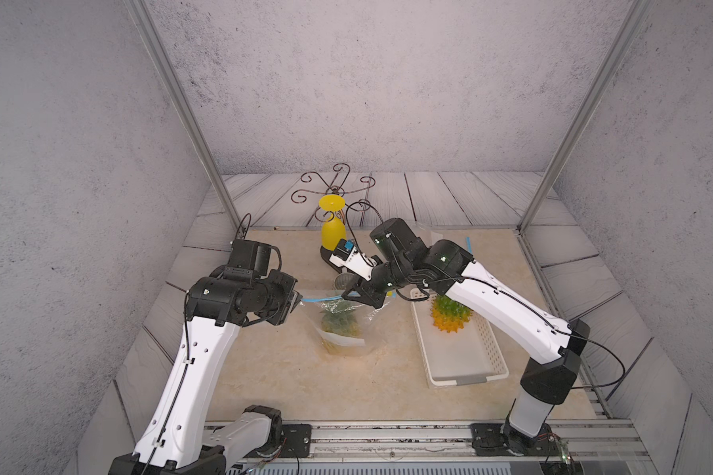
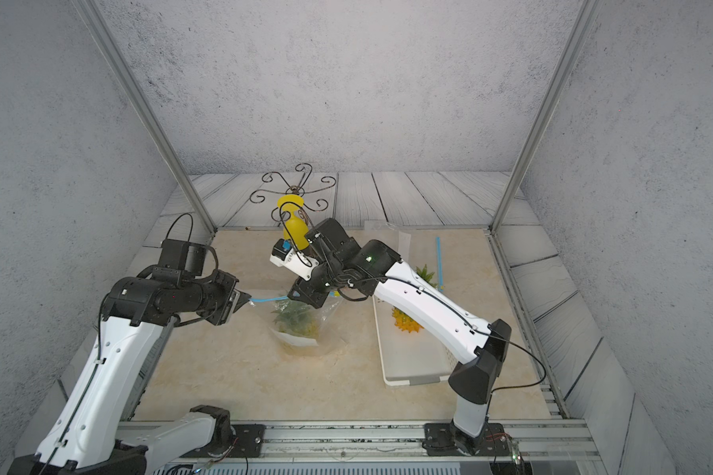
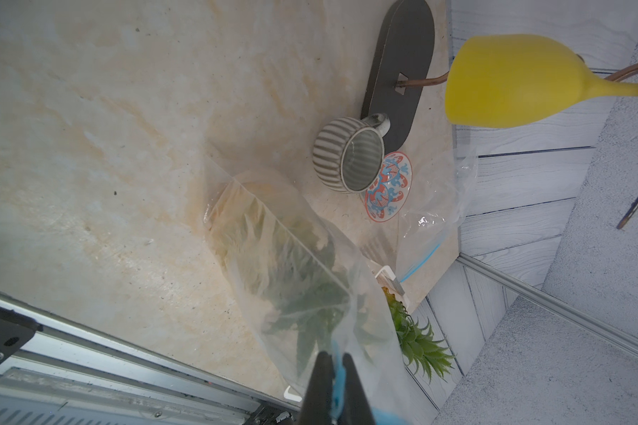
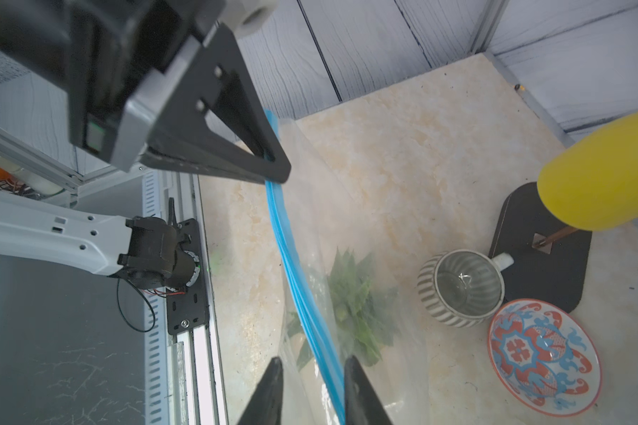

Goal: Open the zip-top bag and take out the pineapple
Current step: Open the zipper of the food storage bag at the center of the board.

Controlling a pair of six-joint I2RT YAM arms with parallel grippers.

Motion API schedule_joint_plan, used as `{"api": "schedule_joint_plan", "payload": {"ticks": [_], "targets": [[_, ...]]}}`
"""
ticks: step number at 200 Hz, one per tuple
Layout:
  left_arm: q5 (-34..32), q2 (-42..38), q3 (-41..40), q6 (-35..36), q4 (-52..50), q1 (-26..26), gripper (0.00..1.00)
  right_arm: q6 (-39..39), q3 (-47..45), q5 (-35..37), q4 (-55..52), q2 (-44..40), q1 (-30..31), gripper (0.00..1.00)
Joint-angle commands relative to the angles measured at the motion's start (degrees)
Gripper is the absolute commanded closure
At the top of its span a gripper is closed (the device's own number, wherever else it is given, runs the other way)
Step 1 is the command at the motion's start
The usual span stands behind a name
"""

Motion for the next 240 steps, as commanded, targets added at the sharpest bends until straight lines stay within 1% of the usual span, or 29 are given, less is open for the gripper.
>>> {"api": "schedule_joint_plan", "payload": {"ticks": [1,22,46,70,98,112,133,148,169,187,205,224,240], "targets": [[-0.8,-0.4,0.6,1.5,0.5,-0.7,0.98,-0.9,2.1,-0.4,-0.8,3.0,1.6,0.68],[-0.6,-0.7,-0.1,1.4,1.3,-1.1,0.99,-2.2,5.0,0.8,-1.5,5.7,2.8,0.67],[-0.4,-0.9,0.2,1.7,1.4,-1.3,0.99,-3.5,7.3,4.1,-1.6,8.3,4.0,0.66],[-0.5,-0.9,0.7,2.3,1.0,-1.4,1.0,-3.0,9.0,7.5,-1.7,9.8,4.2,0.73],[-0.7,-0.7,1.0,3.0,0.3,-1.4,1.0,-2.8,9.9,7.3,-1.9,9.5,4.1,0.74],[-0.8,-0.6,1.0,3.2,0.3,-1.4,1.0,-2.2,10.0,5.8,-2.3,9.0,4.0,0.7],[-1.0,-0.4,1.5,3.5,0.1,-1.4,1.0,-0.3,9.9,1.3,-3.9,8.1,3.0,0.64],[-1.2,-0.2,1.8,3.8,0.2,-1.4,1.0,0.6,8.4,-1.7,-5.1,7.4,1.9,0.65],[-1.3,-0.3,1.9,3.9,0.3,-1.4,1.0,0.0,5.2,-2.8,-5.9,6.0,0.7,0.68],[-1.4,-0.2,1.9,4.2,0.3,-1.4,1.0,1.8,3.5,-5.1,-4.7,5.0,-1.3,0.69],[-1.5,-0.1,1.8,4.5,0.4,-1.5,1.0,3.9,4.2,-8.7,-3.8,4.8,-3.0,0.69],[-1.6,-0.1,1.6,4.6,0.8,-1.5,1.0,4.9,6.9,-12.2,-6.1,6.2,-3.9,0.69],[-1.8,0.0,1.6,4.9,1.1,-1.5,1.0,5.6,7.3,-14.2,-6.5,6.4,-3.9,0.66]]}}
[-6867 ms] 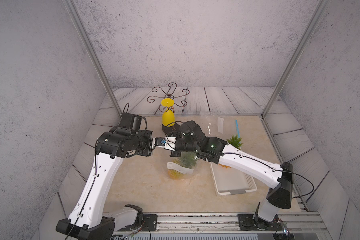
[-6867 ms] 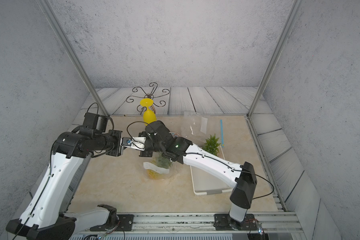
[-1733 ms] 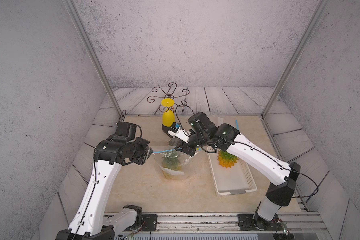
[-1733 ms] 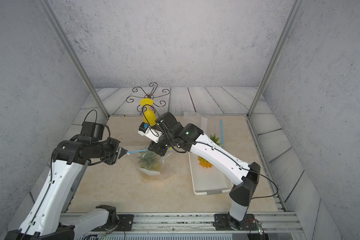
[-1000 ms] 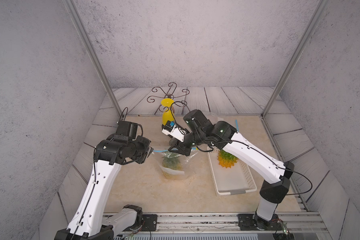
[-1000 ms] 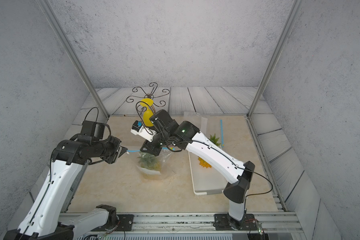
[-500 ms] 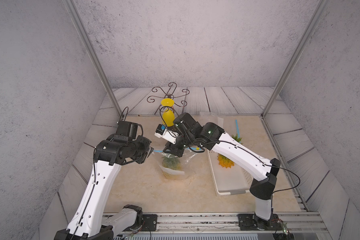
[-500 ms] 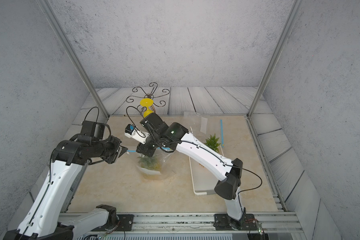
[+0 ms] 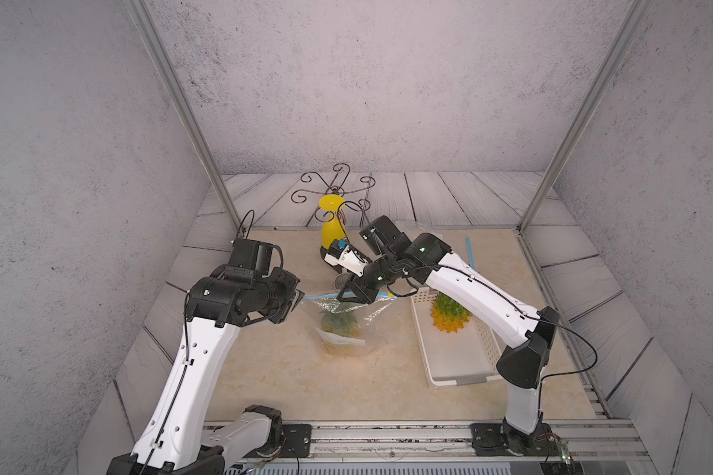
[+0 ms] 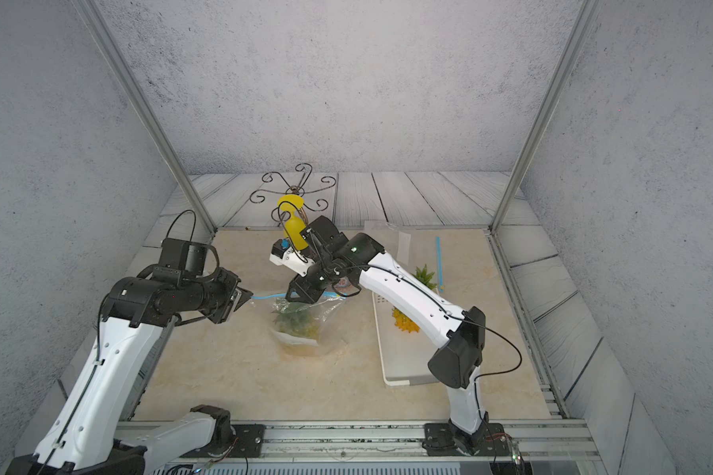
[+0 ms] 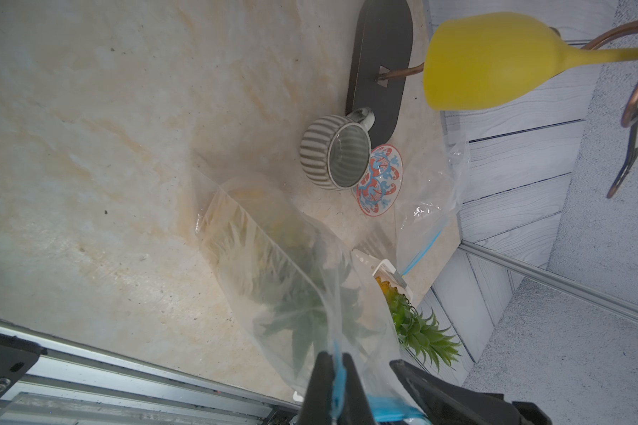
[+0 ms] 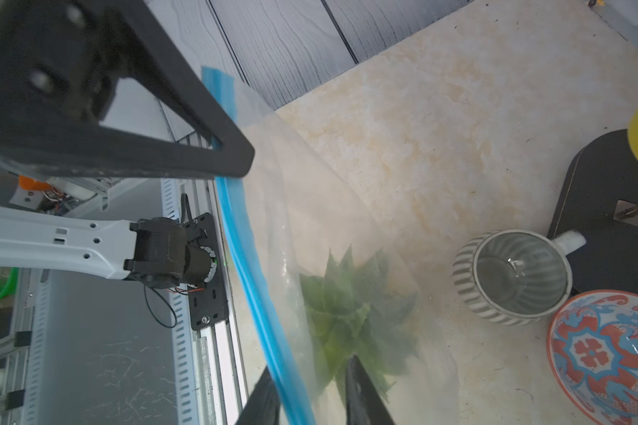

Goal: Open the zip-top bag and take out the pineapple
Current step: Open the zipper of the food storage bag at the center of the board.

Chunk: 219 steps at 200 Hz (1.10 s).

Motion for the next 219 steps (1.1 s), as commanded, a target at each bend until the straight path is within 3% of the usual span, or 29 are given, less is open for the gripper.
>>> {"api": "schedule_joint_plan", "payload": {"ticks": [1,32,97,139,173,219], "targets": [[-1.3,0.1,1.1,1.4,0.1,-0.4,1.0,2.4,1.9,-5.9,-1.9,-1.9,-0.2,0.65],[-1.7,0.4,1.0,1.9,0.4,-0.4,1.0,4.3,1.7,-8.1,-1.1,-2.0,-0.1,0.58],[-1.8,0.6,1.3,2.3,0.3,-0.5,1.0,5.4,4.2,-8.3,-2.1,-0.2,-1.4,0.73],[-1.8,0.6,1.9,2.2,0.1,-0.5,1.0,4.7,3.0,-6.7,-2.8,0.0,-1.6,0.76],[-1.7,0.7,1.9,2.1,0.1,-0.5,1.0,4.6,4.4,-6.0,-3.0,0.9,-1.6,0.71],[-1.8,0.4,1.8,2.0,0.1,-0.6,1.0,4.7,3.4,-6.0,-2.8,0.9,-1.6,0.7]]}}
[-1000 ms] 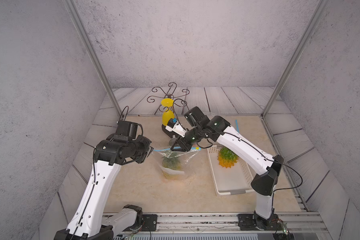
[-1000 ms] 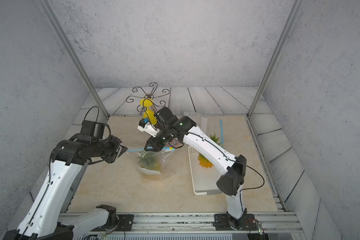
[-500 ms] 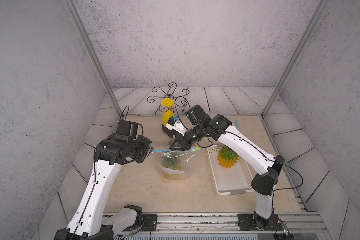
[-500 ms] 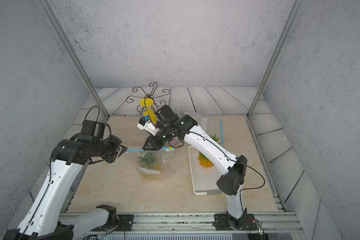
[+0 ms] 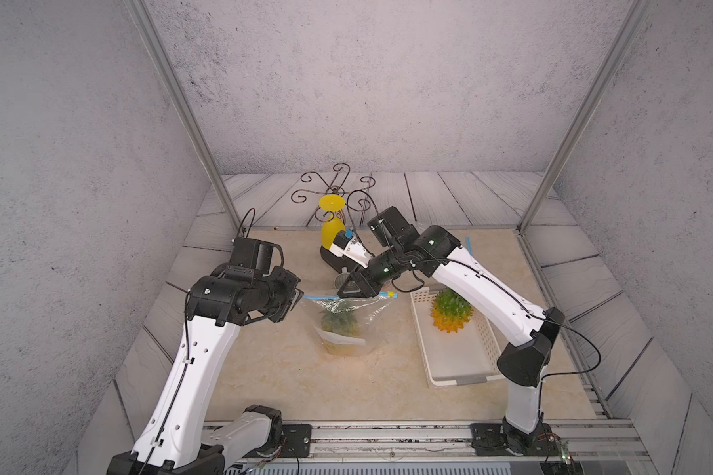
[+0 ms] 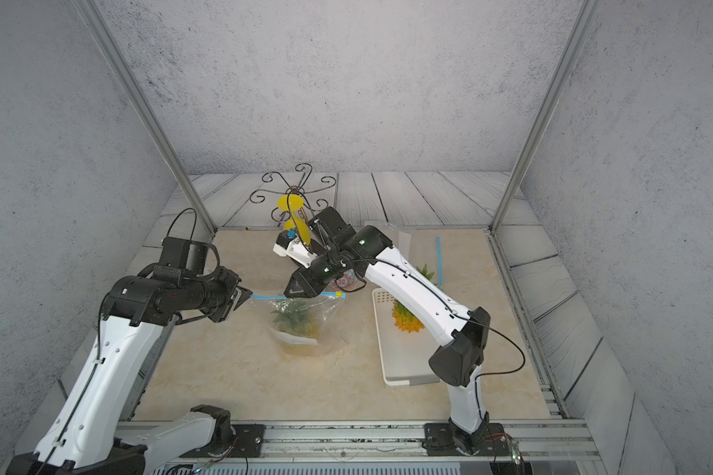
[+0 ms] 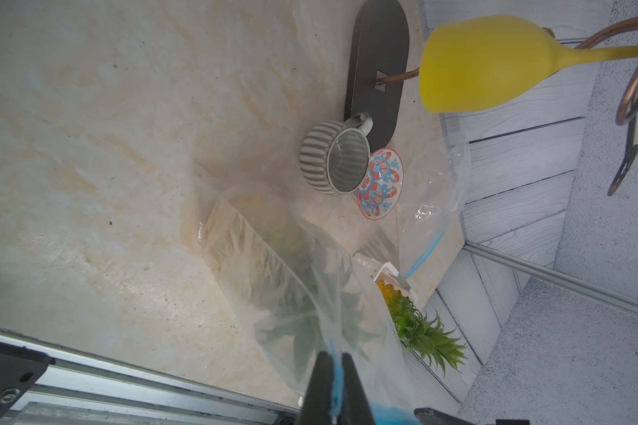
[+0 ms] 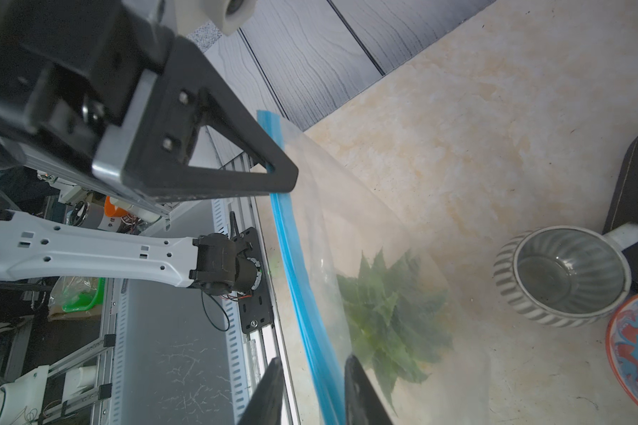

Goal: Open the zip-top bag and take out the pineapple
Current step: Open the zipper of the food storage bag at the center of the board.

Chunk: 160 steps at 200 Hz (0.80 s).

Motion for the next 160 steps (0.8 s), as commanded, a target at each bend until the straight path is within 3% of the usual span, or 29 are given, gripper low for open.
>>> {"api": "schedule_joint_plan", "payload": {"ticks": [1,43,96,160], "targets": [[-0.8,0.0,1.3,0.7,0.0,-0.4,1.0,-0.1,0.4,0.4,-0.7,0.9,-0.2,0.7],[-0.8,0.0,1.6,0.6,0.1,-0.4,1.0,-0.4,1.5,1.3,-1.4,1.7,-0.3,0.73],[-0.9,0.0,1.7,0.6,0.0,-0.6,1.0,-0.8,1.0,2.7,-1.6,1.5,-0.2,0.63],[-0.9,0.2,2.0,0.4,0.2,-0.8,1.0,-0.5,1.6,3.0,-2.0,2.2,-0.7,0.7]]}}
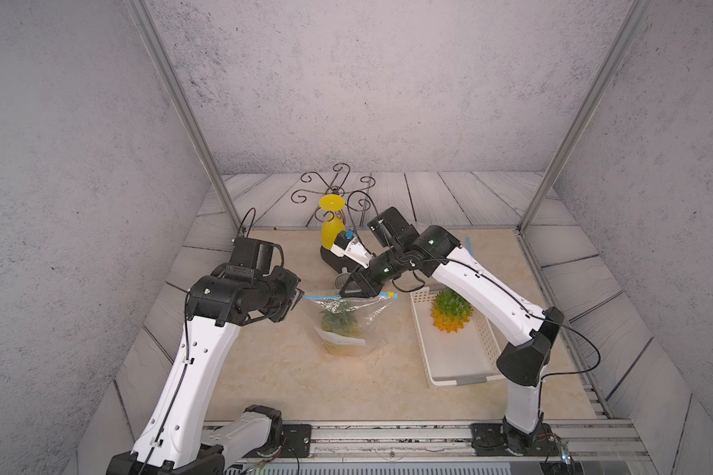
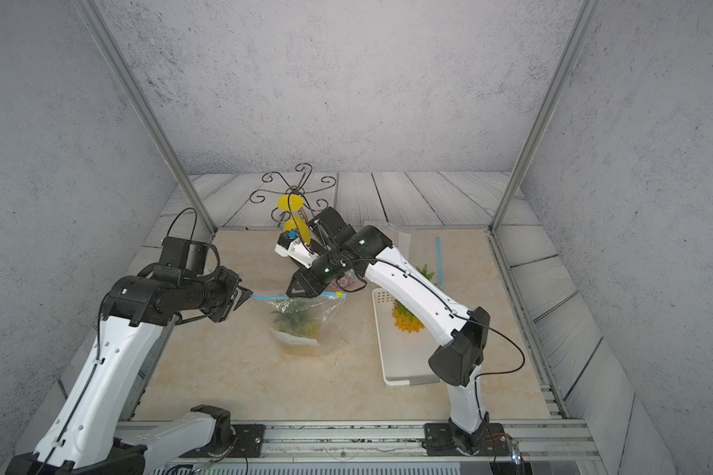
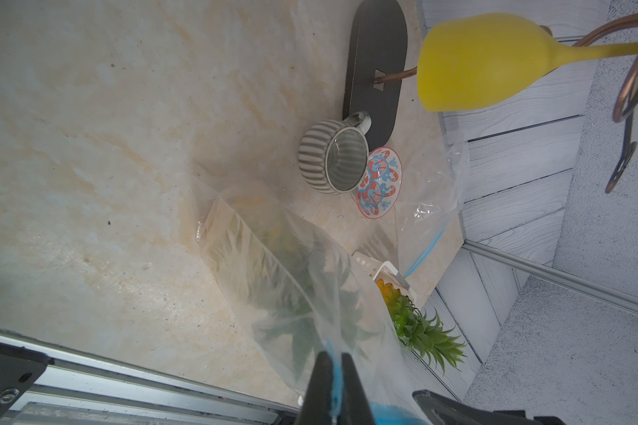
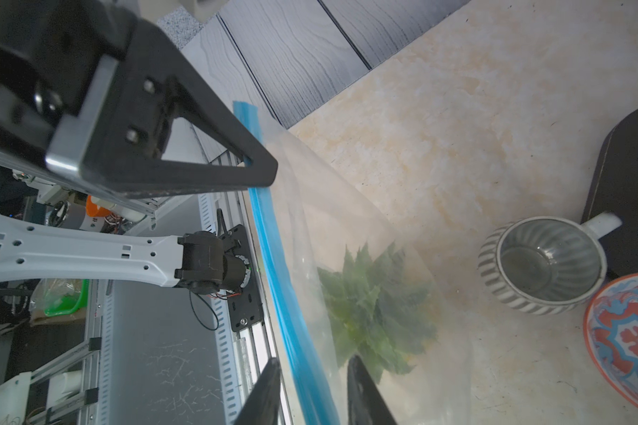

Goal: Open the zip-top bag and take out the pineapple
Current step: Open the zipper of the food storage bag at the center of the board.

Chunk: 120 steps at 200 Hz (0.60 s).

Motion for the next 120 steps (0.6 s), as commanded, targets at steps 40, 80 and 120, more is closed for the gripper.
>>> {"api": "schedule_joint_plan", "payload": {"ticks": [40,80,120], "targets": [[-0.8,0.2,1.9,0.5,0.2,-0.5,1.0,-0.2,1.6,1.1,-1.2,2.0,-0.5,0.7],[-0.8,0.4,1.9,0.6,0.1,-0.5,1.0,-0.3,1.0,0.4,-0.4,0.7,-0.5,0.53],[-0.8,0.5,2.1,0.5,0.1,-0.5,1.0,-0.9,-0.2,0.6,-1.2,1.1,-0.5,0.52]]}}
